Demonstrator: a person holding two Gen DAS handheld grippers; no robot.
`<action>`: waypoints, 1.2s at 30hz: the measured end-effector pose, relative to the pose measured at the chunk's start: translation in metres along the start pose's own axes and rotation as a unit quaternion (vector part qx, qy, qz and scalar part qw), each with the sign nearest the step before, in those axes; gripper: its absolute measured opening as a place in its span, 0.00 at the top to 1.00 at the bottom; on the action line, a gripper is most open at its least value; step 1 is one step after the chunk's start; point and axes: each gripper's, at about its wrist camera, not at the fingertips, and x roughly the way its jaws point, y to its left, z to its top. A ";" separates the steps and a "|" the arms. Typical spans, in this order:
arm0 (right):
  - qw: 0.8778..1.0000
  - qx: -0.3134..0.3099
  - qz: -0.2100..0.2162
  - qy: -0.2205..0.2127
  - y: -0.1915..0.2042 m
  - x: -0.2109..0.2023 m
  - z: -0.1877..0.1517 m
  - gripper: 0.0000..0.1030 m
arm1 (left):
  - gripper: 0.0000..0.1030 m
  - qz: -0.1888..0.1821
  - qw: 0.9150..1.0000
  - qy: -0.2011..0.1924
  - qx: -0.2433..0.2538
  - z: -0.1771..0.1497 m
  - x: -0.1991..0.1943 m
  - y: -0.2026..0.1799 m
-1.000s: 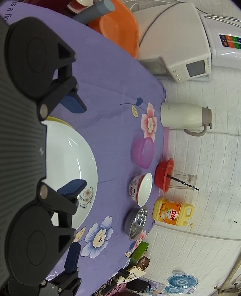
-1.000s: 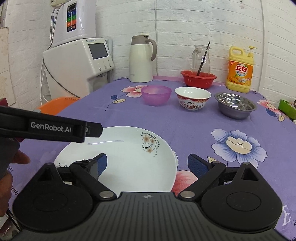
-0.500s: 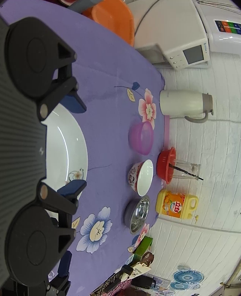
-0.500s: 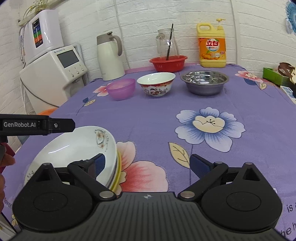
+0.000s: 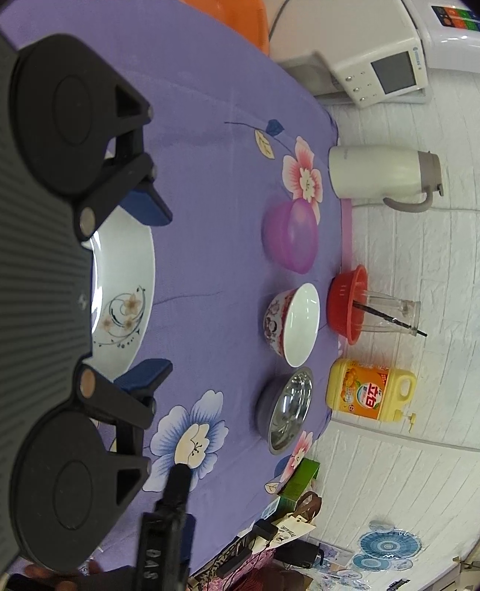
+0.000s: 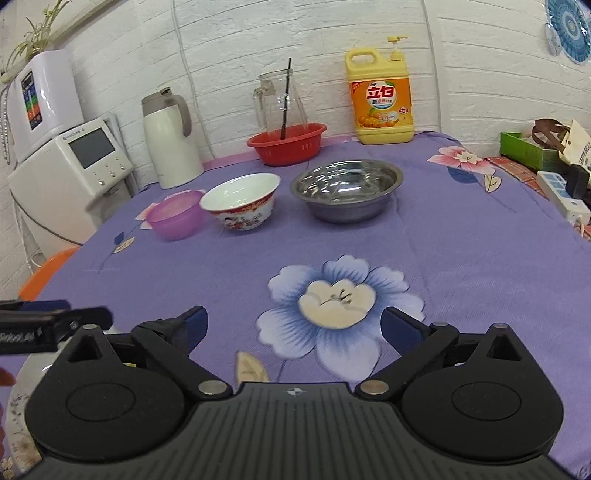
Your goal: Organize plates and bowls
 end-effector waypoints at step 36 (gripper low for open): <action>0.991 -0.044 -0.083 0.091 -0.057 0.102 0.083 0.00 | 0.31 -0.128 0.990 0.041 -0.042 0.085 0.082 -0.029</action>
